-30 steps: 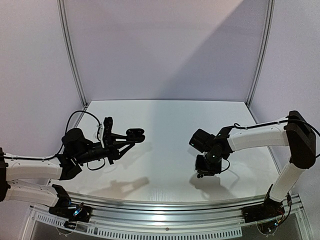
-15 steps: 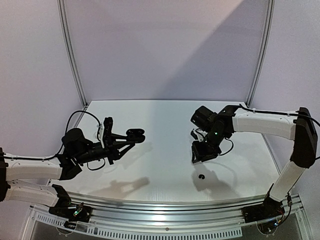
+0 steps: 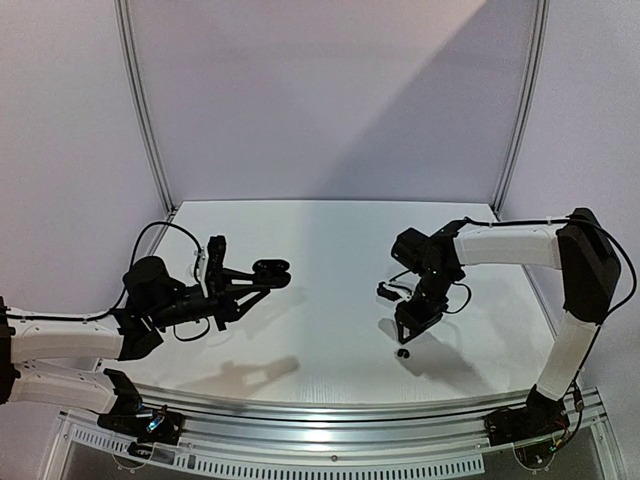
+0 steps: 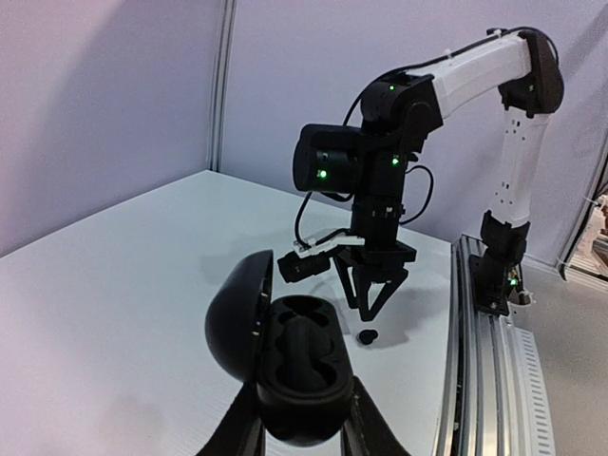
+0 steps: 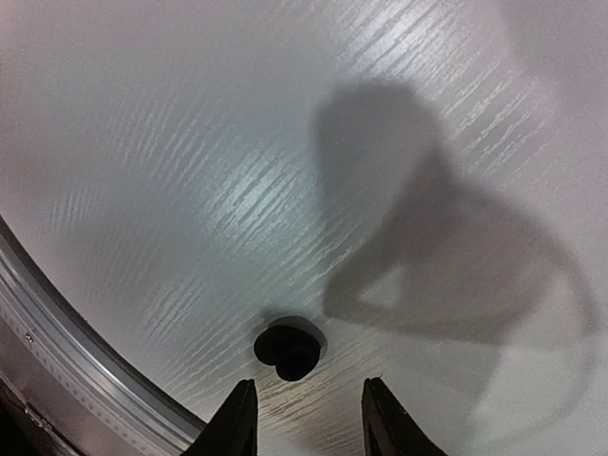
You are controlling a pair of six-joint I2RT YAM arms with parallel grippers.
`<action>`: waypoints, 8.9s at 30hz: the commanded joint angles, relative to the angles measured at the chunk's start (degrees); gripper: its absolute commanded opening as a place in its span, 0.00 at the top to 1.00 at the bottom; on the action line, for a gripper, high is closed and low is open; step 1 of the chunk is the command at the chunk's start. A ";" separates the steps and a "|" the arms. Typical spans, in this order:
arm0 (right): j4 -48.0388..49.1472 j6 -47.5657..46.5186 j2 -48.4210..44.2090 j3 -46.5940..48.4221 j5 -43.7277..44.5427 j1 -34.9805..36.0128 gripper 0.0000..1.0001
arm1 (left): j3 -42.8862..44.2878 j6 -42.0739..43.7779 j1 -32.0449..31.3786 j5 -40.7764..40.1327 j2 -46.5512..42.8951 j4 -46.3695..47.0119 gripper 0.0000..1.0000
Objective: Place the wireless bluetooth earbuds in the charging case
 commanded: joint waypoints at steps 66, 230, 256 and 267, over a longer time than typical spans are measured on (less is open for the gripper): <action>4.26 1.76 0.77 -2.99 -1.77 4.12 0.78 | -0.07 1.60 -0.82 1.95 -0.28 -0.55 1.00; 17.13 21.69 -15.50 15.68 38.44 18.14 0.49 | 21.14 -21.82 26.74 25.44 16.80 -37.42 1.00; 21.26 36.77 -24.75 -4.43 39.04 11.40 0.01 | 46.40 -23.71 34.43 21.28 53.78 -56.03 0.96; 18.57 34.82 -22.98 -0.90 39.64 11.00 0.01 | 43.38 -24.94 34.43 19.04 54.34 -56.71 0.59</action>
